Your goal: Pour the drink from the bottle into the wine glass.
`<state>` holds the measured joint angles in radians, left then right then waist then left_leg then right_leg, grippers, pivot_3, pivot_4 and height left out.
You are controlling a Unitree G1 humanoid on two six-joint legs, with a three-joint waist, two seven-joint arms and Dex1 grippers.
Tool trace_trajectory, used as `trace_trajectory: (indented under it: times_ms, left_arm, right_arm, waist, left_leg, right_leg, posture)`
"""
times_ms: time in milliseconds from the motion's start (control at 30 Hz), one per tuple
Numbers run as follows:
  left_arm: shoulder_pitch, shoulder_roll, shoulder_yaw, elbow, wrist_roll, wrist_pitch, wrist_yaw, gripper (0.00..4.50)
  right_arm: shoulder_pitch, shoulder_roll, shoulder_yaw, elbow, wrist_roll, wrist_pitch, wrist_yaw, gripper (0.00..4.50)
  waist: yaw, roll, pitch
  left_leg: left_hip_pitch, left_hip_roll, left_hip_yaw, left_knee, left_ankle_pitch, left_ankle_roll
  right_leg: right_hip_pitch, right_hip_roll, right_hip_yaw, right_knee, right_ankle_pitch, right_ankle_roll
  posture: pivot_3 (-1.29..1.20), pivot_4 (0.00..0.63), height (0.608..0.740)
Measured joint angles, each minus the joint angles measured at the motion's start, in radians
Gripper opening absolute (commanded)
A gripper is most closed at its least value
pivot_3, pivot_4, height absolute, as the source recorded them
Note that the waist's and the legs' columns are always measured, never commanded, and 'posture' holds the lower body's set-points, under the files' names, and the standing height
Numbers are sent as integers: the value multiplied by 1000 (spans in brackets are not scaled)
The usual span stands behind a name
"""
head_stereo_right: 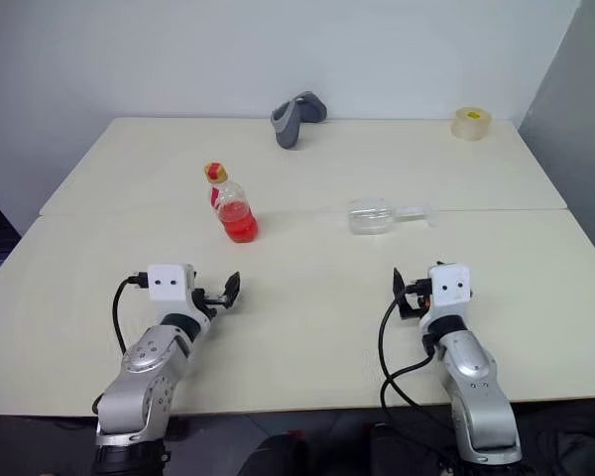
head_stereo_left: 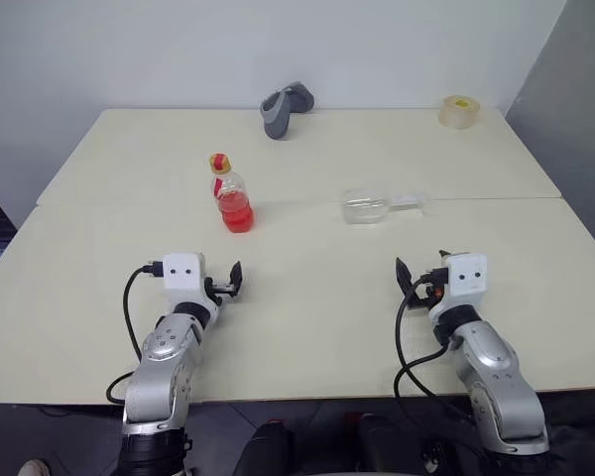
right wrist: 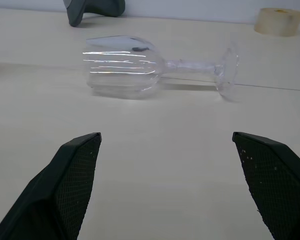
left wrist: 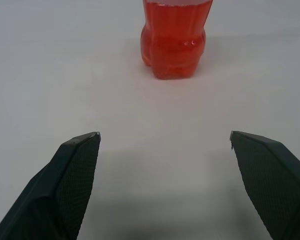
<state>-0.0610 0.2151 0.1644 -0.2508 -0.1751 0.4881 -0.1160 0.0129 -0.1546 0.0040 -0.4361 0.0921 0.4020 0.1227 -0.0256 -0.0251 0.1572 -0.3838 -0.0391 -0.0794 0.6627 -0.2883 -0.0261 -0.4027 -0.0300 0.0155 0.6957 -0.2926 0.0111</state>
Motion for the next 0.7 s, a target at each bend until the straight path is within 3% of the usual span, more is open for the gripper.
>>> trace_trajectory:
  times_ms: [700]
  left_arm:
    - [10,-3,28,-32,-6,-10,18,4459]
  right_arm:
    - [3,-34,-3,0,9,1,42,4500]
  waist:
    - [0,0,0]
  left_leg:
    - [0,0,0,0,0,0]
  right_leg:
    - [0,0,0,0,0,0]
  posture:
    - [0,150,740]
